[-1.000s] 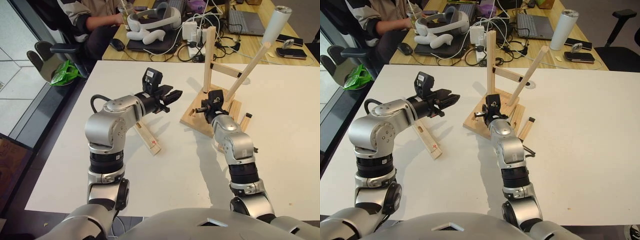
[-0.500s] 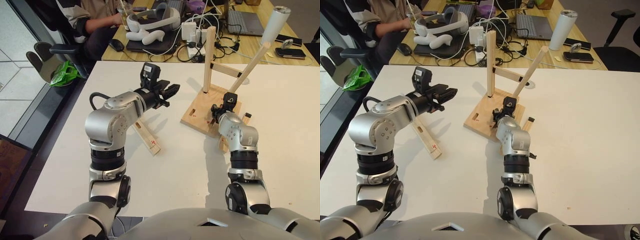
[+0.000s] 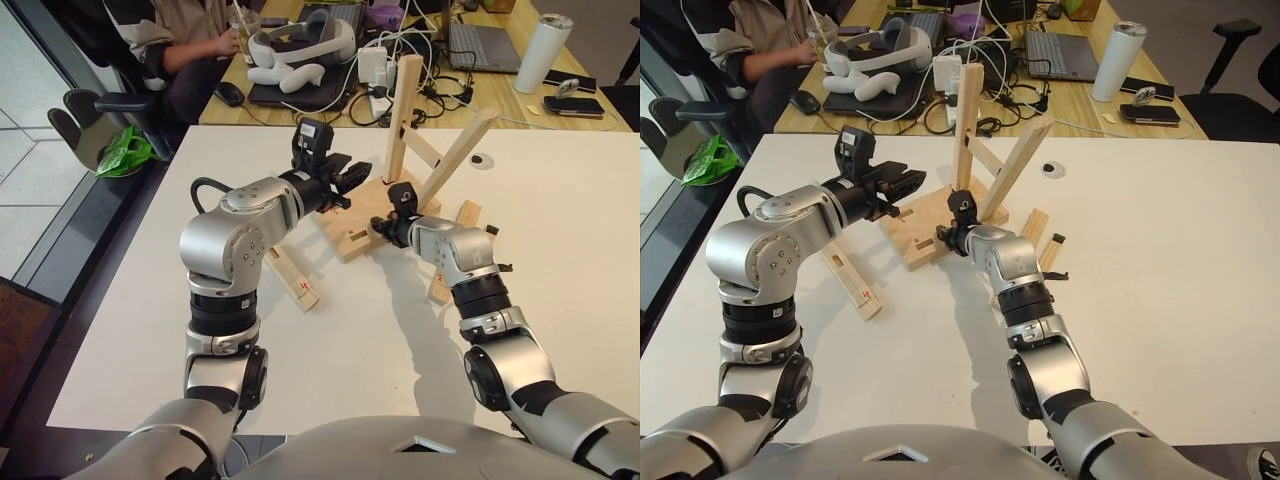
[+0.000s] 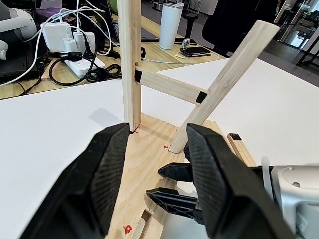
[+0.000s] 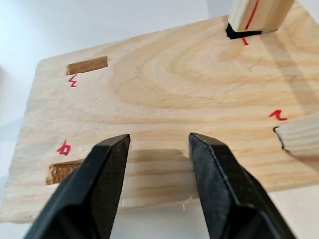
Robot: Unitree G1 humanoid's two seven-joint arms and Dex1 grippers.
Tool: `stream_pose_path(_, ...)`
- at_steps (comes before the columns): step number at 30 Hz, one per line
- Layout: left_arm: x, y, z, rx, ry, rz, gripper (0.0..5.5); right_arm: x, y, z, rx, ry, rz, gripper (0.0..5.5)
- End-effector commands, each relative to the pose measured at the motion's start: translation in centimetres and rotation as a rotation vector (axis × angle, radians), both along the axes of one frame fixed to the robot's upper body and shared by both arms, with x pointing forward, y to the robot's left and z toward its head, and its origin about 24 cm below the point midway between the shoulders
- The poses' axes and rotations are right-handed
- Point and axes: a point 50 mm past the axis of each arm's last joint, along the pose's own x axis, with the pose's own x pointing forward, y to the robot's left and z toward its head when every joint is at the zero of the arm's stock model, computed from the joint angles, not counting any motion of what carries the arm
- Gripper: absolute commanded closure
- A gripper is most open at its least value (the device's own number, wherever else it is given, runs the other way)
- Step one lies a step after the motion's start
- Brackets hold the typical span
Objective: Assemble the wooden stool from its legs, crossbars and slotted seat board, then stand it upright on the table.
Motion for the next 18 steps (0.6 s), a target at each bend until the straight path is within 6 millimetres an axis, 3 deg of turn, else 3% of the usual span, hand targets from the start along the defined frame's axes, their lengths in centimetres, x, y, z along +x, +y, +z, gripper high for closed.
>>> stream_pose_path(1, -0.3, 0.5, -0.5, 0.024, 0.023, 0.011, 3.39, -2.1, -2.8, -2.0, -0.048, 0.150, -0.015, 3.28)
stream_pose_path(5, -0.3, 0.9, -0.6, 0.020, 0.020, 0.045, 3.39, 0.9, -12.0, 0.4, -0.232, -0.013, -0.310, 3.28)
stream_pose_path(7, -0.3, 0.5, -0.4, -0.001, 0.015, 0.046, 3.39, 2.0, -14.2, 2.4, -0.202, -0.084, -0.448, 3.28)
stream_pose_path(9, -0.6, 0.2, -0.4, -0.004, 0.019, 0.036, 3.39, 2.5, -13.2, 4.1, -0.125, -0.144, -0.489, 3.28)
stream_pose_path(11, -0.6, 0.1, -0.4, 0.001, 0.019, 0.028, 3.39, 2.5, -10.8, 5.4, -0.058, -0.200, -0.481, 3.28)
stream_pose_path(14, -0.4, 0.3, -0.1, 0.008, 0.016, 0.020, 3.39, 2.2, -8.0, 5.9, -0.006, -0.236, -0.473, 3.28)
stream_pose_path(18, -0.8, 0.2, -0.4, 0.007, 0.032, 0.010, 3.39, 3.9, -9.0, 6.2, -0.049, -0.320, -0.623, 3.28)
